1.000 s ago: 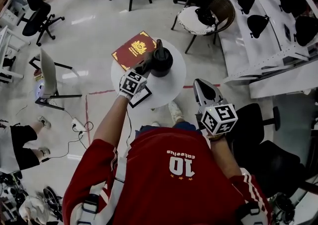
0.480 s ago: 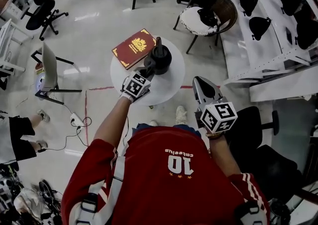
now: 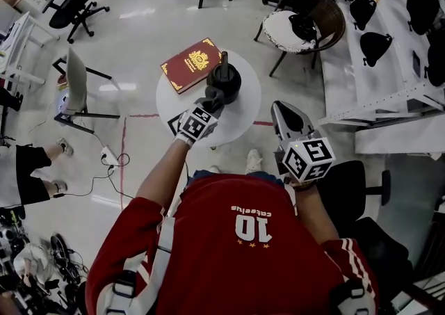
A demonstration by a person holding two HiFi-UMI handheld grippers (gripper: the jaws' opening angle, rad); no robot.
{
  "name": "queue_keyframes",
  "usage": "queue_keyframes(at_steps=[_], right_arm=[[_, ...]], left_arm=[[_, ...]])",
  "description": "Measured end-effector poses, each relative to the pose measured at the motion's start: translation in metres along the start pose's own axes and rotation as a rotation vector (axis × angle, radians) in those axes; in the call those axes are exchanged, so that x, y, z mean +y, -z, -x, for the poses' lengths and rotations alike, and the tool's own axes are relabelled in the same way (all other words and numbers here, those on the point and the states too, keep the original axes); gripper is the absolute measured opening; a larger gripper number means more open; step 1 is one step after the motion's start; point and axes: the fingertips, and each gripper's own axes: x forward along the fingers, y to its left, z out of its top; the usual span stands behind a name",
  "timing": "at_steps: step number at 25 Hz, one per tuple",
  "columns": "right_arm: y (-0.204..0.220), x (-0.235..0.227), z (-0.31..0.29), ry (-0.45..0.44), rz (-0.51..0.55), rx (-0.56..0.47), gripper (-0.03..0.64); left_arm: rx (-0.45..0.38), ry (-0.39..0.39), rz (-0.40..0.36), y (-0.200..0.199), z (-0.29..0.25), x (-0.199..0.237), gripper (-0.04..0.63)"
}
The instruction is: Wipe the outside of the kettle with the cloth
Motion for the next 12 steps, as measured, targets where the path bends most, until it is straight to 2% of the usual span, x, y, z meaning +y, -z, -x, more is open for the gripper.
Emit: queue_keyframes(at_steps=[12], right_arm=[[-0.008,-0.027,-0.012,-0.088,-0.005,0.008,0.017]], left_arm=[[0.015,-0.022,-0.016,-0.020,-0.017,-0.020,0.048]])
